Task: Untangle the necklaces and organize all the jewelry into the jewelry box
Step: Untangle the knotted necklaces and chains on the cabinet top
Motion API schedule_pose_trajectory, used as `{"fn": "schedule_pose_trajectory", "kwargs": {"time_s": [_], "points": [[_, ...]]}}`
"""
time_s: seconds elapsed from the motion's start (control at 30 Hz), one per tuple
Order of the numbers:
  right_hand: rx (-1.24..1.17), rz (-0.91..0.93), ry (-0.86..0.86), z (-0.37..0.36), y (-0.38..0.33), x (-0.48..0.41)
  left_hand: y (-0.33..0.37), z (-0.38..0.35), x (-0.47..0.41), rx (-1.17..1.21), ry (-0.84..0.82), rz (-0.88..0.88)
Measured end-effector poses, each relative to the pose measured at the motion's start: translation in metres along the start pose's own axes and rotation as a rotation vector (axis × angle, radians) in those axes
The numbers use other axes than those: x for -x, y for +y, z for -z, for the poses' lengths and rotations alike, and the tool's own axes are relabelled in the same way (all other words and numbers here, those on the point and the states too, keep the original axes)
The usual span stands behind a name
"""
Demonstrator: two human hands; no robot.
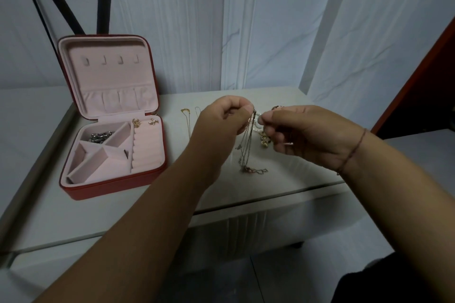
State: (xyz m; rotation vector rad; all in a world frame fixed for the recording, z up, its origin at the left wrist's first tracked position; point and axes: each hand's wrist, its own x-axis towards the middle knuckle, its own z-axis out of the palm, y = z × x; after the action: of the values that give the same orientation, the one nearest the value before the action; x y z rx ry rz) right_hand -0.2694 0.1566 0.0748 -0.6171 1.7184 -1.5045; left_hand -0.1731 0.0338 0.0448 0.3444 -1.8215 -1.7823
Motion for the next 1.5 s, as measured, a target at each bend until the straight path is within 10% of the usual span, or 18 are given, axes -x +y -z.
{"fn": "schedule_pose_trajectory", "kwargs": {"time_s": [0.57, 1.27, 1.5], "points": [[-0.267, -0.174, 0.017, 0.0, 0.0, -0.003, -0.004, -0.005, 0.002, -0.219, -0.023, -0.209], [0.454, 0.191, 0.314, -0.012, 0.011, -0.009, -0.021, -0.008, -0.009, -0.984, 0.051, -0.745], [0.41, 0.157, 0.26, -0.007, 0.013, -0.009, -0.024, -0.004, -0.006, -0.696, 0.017, -0.516]]}}
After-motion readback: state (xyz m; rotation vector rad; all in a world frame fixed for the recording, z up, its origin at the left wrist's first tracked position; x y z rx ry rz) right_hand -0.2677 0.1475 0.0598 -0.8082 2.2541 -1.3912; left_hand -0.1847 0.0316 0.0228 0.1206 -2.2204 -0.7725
